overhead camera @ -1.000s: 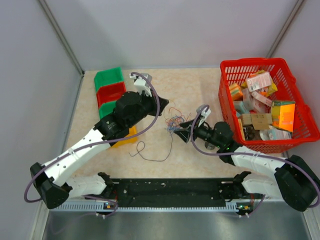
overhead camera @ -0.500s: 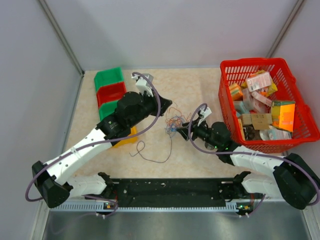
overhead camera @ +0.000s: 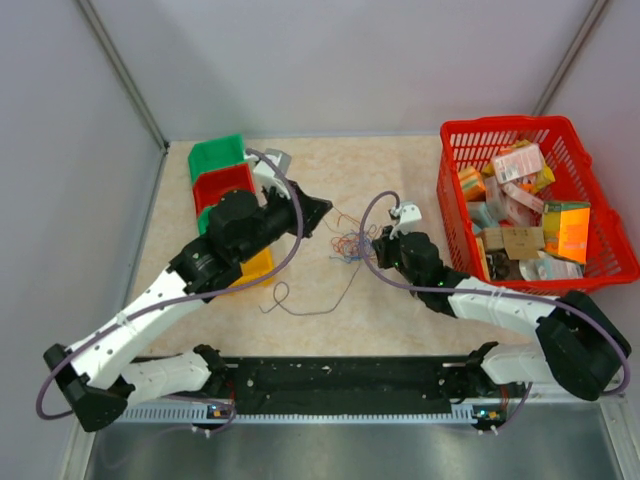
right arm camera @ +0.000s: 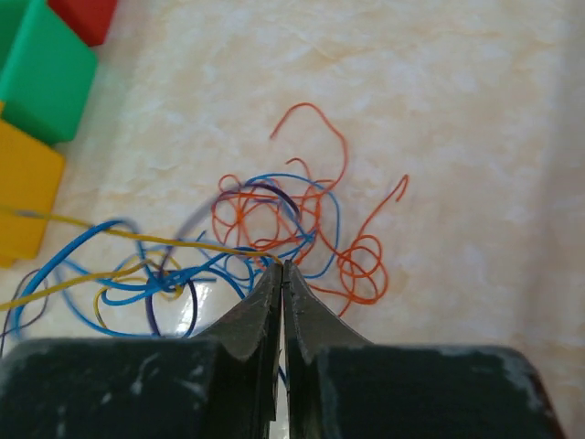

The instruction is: Untangle the cables

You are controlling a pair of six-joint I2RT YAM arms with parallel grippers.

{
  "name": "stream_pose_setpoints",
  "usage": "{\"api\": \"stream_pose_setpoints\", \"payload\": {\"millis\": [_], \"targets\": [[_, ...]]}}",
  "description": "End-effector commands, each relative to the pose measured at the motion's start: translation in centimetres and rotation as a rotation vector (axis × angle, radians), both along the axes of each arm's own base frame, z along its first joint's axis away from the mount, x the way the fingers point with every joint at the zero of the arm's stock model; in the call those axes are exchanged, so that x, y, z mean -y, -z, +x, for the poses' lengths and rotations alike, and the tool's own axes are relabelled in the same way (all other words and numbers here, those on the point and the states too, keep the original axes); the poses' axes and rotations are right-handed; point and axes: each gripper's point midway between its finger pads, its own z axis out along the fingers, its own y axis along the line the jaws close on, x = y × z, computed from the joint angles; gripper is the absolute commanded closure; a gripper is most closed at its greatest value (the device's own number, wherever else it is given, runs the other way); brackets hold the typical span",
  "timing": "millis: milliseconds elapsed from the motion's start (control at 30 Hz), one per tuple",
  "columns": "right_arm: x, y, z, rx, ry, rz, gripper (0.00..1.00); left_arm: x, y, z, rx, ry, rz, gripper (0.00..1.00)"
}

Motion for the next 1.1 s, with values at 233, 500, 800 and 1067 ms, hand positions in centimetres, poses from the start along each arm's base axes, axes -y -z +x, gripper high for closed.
{"api": "stream_pose_setpoints", "payload": {"millis": [233,500,800,1067], "targets": [[2.0,0.2,1.8,-0.031,0.152,-0.115,0.8,-9.1,-11.1,-1.3,0.282,-0.275,-0.046,1.0],[-2.6,-2.9,-2.1,0.097,-0.219,0.033,0.46,-5.5,-7.0,0.8,0.149,-0.235,-0.045,1.0],[-1.7,-4.4,-2.6,0.161,-0.193,0.056,0.28,-3.1,-2.5,3.8,0.042,-0.261,0.058,1.0],[-3.8,-4.5,-3.0,0.121,-0.264,0.137,0.37,-1.8,-0.7,4.2,-0.016,-0.237,0.068,1.0]]}}
